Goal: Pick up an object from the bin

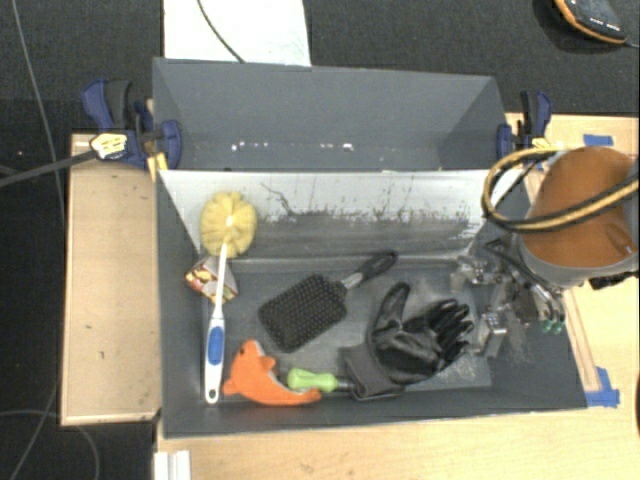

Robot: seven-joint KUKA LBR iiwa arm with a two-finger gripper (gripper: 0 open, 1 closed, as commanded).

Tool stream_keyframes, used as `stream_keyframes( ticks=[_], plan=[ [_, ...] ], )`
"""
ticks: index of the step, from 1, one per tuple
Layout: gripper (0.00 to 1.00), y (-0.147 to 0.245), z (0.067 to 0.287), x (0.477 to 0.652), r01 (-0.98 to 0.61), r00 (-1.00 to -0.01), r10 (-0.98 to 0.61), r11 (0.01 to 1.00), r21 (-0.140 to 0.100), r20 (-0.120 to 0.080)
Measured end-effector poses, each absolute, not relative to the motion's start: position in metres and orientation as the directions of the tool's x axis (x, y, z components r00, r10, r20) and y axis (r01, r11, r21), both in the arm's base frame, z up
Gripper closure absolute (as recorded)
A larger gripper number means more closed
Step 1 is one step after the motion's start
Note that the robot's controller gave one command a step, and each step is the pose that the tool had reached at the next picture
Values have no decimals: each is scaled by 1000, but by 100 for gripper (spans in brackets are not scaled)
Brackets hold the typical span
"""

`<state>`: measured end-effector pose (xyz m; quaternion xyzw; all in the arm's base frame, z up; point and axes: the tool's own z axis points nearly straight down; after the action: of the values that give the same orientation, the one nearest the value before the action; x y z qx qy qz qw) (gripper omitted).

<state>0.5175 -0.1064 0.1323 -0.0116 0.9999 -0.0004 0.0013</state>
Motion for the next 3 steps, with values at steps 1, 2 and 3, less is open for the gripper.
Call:
stream_keyframes(
  ticks=[1, 2, 3],
  plan=[
    [0, -88, 84, 504, -100, -995, -100, 995, -2, -6],
    [100, -98, 71, 499, -165, -986, -165, 986, -2, -7],
    [100, -98, 71, 499, -166, -986, -166, 986, -2, -7]
  ],
)
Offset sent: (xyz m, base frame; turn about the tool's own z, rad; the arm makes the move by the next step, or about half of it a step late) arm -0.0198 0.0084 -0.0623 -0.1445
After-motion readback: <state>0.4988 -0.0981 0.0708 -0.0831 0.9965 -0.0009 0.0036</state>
